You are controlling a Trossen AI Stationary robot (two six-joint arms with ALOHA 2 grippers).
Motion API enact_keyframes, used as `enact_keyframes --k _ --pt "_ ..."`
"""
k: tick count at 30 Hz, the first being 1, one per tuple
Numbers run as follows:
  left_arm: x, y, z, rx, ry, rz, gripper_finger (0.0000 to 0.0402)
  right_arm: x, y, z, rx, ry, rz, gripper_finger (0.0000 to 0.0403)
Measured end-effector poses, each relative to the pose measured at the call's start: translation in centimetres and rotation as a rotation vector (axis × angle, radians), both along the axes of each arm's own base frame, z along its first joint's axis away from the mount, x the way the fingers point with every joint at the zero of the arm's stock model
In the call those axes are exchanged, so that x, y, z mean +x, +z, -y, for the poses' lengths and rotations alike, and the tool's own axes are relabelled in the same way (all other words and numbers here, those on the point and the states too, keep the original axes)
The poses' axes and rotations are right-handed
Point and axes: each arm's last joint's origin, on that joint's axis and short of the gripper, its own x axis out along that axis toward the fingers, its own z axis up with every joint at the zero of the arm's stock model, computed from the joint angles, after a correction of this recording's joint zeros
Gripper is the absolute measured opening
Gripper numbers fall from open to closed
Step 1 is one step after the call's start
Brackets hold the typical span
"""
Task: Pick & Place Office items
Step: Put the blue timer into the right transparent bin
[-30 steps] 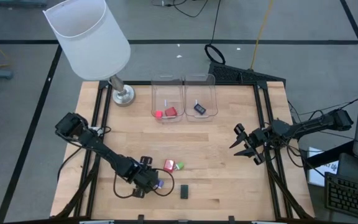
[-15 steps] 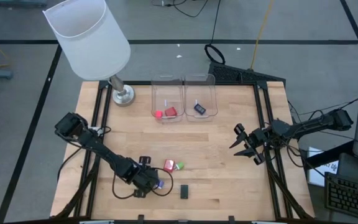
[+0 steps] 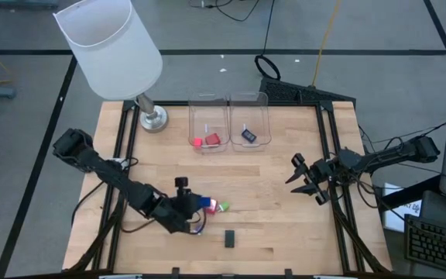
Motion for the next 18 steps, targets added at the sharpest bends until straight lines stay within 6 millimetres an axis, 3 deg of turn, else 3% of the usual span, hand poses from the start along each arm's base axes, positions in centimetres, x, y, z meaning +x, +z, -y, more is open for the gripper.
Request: enact_keyframes --k 4,8,13,18 --pt "1.4 1.1 -0.4 0.12 -0.027 0.131 0.0157 0.3 -0.2 0.1 0.034 -0.046 -0.031 0.0144" --pt "3.4 1.7 -1.2 0.097 -0.021 0.243 0.0157 0.7 -0.7 0.1 0.037 -0.081 -0.075 0.0144" --pt "5.5 1.8 -2.8 -0.171 -0.019 0.328 0.0157 1.5 -1.5 0.0 0.0 -0.144 -0.138 0.0144" --pt "6.7 1.6 -4.5 -0.55 0.011 0.311 0.0162 3.0 -0.9 -0.9 -0.129 -0.211 -0.145 0.0144"
